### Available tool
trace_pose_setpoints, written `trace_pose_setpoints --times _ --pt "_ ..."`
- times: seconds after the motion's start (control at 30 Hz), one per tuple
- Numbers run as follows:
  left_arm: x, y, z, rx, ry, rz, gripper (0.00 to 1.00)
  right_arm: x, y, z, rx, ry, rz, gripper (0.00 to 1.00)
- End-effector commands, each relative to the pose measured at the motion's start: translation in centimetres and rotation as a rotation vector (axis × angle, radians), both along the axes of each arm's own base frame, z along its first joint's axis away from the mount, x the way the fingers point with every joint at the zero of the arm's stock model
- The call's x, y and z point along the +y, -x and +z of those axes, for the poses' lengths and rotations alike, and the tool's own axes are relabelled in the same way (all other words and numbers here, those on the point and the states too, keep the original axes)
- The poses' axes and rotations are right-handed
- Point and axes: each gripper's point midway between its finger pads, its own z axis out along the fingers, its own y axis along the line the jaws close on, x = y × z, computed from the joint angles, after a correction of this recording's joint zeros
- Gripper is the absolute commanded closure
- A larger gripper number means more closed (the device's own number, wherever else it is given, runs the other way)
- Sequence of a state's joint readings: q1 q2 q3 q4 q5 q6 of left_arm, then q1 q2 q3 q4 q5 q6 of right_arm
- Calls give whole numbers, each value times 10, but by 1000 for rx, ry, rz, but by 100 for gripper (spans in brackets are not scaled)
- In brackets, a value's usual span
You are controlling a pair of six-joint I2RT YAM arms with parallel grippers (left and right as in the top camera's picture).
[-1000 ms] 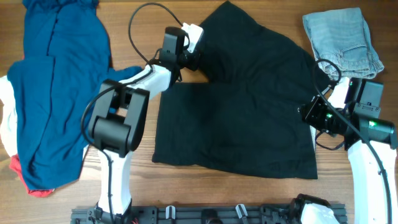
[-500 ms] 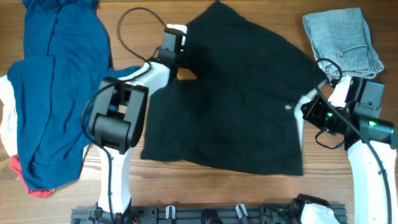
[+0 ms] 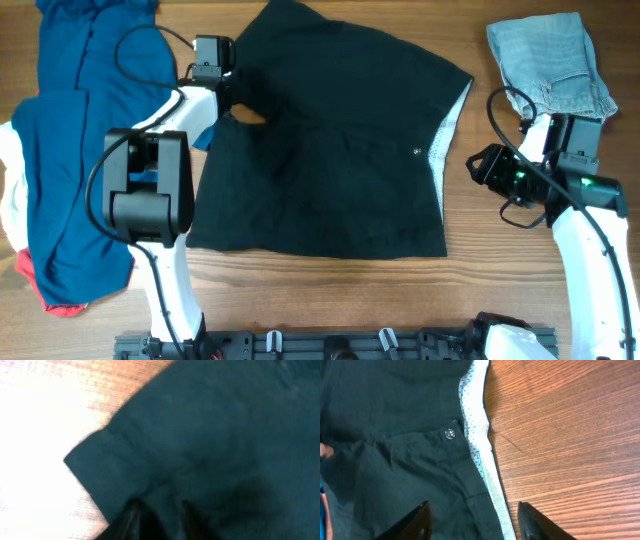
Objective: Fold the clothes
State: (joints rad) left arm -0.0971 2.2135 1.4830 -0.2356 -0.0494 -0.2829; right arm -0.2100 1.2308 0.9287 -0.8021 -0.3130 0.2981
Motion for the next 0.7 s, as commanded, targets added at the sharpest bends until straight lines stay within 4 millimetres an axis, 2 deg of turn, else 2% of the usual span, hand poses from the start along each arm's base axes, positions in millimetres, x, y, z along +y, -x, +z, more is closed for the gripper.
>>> trace_pose_setpoints --times 0.0,0.1,0.2,0.27,0.3,0.33,0.37,0.4,0.47,0.53,0.6,0.67 --pt "19 29 14 62 -26 45 43 -3 -10 34 -55 36 27 35" --pt "20 41 88 -8 -18 46 27 -1 -4 59 -57 38 30 33" --pt "22 70 162 -77 -11 46 12 3 14 81 -71 41 30 27" --pt "24 99 215 -140 -5 47 8 9 28 95 -103 28 36 18" --pt "25 112 231 -160 -3 47 7 15 33 101 -125 5 51 14" --pt "26 130 252 -183 0 46 6 27 38 111 -158 -50 79 5" --pt "25 149 268 -197 12 37 4 43 46 121 -184 -130 115 0" --pt "20 169 278 -193 42 14 2 53 53 128 -204 -172 161 1" --pt "9 210 283 -132 110 -30 2 73 71 135 -219 -235 274 1" --pt "9 246 278 -47 151 12 6 75 86 126 -147 -251 258 1" --pt "11 275 266 61 179 76 9 62 100 107 -25 -200 164 4" --pt "15 296 247 166 195 161 11 37 113 89 100 -109 -13 4"
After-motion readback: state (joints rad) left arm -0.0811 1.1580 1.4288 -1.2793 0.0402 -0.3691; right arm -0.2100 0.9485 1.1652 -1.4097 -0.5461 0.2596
